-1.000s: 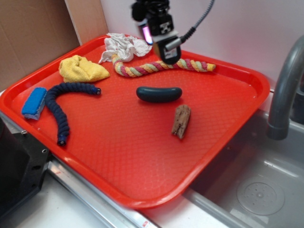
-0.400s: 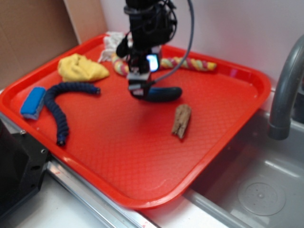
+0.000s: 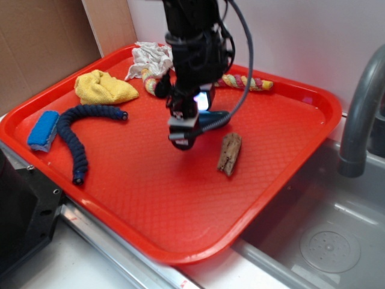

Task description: Grab the plastic pickle.

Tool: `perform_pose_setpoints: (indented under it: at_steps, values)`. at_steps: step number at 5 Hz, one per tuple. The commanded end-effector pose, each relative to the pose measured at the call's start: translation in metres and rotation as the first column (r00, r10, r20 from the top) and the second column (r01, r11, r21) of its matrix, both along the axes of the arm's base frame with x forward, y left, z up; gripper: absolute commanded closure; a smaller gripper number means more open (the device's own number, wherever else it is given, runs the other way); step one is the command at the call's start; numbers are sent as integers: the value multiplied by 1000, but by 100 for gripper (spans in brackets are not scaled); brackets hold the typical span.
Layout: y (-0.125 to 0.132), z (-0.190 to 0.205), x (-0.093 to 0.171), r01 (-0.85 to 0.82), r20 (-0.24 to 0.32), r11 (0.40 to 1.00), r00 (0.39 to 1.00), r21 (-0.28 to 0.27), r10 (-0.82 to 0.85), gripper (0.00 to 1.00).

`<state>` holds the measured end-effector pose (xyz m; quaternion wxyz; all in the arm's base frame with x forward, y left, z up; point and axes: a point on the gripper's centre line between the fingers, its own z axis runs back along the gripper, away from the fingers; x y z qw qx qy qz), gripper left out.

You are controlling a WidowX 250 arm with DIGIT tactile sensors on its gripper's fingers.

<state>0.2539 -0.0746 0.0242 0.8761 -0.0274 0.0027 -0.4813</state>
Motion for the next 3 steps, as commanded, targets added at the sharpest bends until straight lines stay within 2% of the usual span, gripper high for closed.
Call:
perform_pose_setpoints:
  at_steps: [1, 2, 3]
  values:
    - [-14, 7, -34, -119, 60, 992, 991, 44, 116, 100]
    - [24, 56, -16, -362, 140, 932, 923, 4, 357, 100]
    - [52, 105, -49, -580, 128, 813, 803, -54, 582, 100]
